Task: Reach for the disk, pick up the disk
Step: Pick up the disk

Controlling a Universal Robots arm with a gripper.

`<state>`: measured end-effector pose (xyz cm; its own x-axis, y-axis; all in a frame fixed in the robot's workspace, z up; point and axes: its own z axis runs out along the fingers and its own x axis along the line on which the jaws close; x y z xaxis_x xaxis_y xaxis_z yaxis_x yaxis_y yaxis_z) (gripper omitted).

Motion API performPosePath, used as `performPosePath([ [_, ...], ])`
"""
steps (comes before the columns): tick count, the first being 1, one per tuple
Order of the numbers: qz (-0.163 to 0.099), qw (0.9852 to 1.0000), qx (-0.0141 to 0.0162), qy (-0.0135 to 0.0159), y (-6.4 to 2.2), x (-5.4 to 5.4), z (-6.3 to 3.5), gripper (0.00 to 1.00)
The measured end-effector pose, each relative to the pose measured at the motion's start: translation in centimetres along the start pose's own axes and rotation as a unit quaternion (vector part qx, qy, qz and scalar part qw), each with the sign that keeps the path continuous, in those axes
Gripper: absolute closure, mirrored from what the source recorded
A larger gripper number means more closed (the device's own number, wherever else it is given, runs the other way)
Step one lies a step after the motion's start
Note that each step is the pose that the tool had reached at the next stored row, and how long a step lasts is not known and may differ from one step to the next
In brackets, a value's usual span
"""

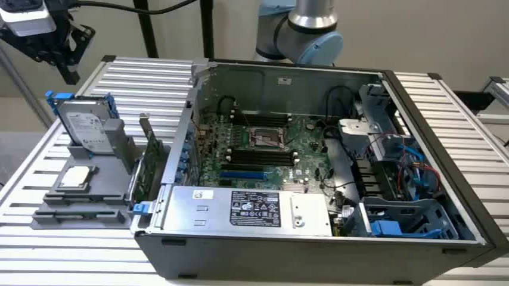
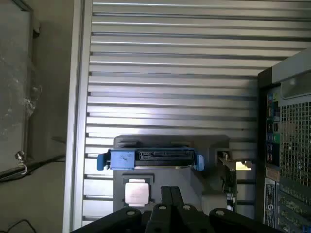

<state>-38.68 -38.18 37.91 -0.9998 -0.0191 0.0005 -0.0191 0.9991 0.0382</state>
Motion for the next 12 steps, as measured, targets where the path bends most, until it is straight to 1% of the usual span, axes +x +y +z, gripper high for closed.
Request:
performPosePath([
  [12,0.000,1.0000,0.0000,0.0000,0.00,0.00,0.00,0.89],
])
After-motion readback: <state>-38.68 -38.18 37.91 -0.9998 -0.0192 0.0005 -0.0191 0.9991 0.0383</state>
